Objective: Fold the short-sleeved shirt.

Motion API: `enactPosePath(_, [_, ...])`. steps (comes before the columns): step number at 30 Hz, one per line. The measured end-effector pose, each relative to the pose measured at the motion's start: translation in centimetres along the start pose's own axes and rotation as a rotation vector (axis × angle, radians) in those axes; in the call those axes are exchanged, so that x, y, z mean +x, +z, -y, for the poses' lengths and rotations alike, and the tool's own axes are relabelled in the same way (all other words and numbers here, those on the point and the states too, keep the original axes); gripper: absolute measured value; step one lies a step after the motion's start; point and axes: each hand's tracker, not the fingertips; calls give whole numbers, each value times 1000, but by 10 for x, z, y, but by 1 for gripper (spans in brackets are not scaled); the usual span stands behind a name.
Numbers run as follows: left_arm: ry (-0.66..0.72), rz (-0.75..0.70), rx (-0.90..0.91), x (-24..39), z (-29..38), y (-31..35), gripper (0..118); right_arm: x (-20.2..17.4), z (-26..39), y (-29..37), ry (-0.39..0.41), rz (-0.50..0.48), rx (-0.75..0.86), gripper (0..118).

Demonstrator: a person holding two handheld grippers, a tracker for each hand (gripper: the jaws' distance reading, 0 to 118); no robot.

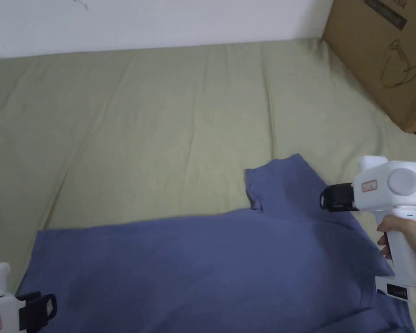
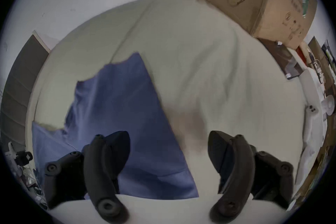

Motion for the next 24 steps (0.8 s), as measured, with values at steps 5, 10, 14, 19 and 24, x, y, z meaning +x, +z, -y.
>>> enactPosePath(5, [0,-22,-27,-3,5,1,0,-11,6,3,75,31,-3,12])
enactPosePath(10, [8,-29,-18,-8,4,6,0,-16,4,8,73,8,7,0])
enactPosePath(14, [37,-19,36,-11,-14,8,2,-19,5,17,56,-5,23,0])
enactPosePath(19, [2,-57,57,-10,-67,-17,113,-20,4,21,57,-9,23,0])
enactPosePath(24, [-31,-112,78,-2,-108,-46,111,-21,3,19,66,-9,22,0])
